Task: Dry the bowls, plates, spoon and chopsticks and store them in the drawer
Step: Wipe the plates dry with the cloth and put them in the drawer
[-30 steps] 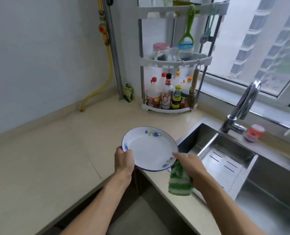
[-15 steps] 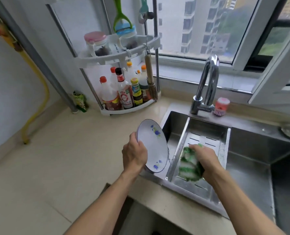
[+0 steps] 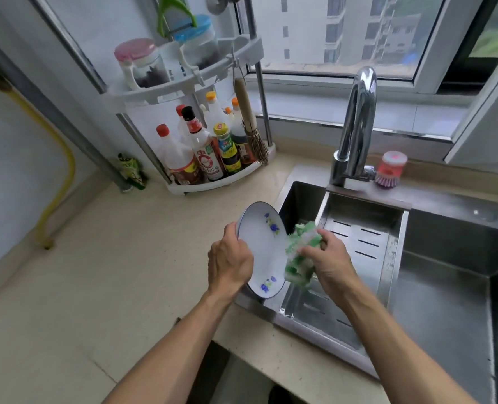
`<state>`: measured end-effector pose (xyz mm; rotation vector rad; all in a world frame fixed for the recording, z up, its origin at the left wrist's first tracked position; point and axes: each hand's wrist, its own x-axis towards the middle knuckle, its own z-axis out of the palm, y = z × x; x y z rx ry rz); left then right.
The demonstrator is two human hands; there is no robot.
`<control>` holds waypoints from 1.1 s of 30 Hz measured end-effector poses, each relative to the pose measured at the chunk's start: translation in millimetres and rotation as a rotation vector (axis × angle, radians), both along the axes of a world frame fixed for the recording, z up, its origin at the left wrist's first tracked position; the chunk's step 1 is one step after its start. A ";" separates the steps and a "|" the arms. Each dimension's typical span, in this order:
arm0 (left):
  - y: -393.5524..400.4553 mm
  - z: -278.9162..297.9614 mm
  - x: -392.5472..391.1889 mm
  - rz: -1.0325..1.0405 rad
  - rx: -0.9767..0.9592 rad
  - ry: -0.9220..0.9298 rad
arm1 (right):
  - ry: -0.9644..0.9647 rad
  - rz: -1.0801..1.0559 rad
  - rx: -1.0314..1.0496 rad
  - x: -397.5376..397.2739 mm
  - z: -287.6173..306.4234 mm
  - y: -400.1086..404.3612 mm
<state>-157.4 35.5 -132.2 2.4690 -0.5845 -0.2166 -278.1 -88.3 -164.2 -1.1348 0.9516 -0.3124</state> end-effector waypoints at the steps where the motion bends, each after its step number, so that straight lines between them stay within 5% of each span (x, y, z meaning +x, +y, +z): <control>1: -1.7 2.5 0.5 0.039 0.005 0.034 | -0.029 0.058 -0.021 5.3 1.5 -0.7; 7: -4.2 12.8 3.8 0.177 -0.111 0.214 | -0.040 0.264 -0.392 47.7 10.7 2.7; 17: -5.1 27.3 9.2 0.218 -0.167 0.143 | -0.327 0.809 -0.829 40.4 1.0 33.4; 20: -9.1 31.9 7.3 0.205 -0.185 0.115 | -0.235 0.654 -1.112 58.9 -8.3 14.1; 23: -18.6 35.4 3.7 0.204 -0.181 0.098 | -0.048 0.357 -0.986 78.0 6.6 4.5; 28: -20.8 34.7 5.0 0.277 -0.276 0.125 | -0.234 0.543 -0.962 67.0 25.1 16.8; 33: -16.4 29.3 -2.5 0.262 -0.247 0.147 | -0.058 0.407 -0.941 79.9 24.3 4.2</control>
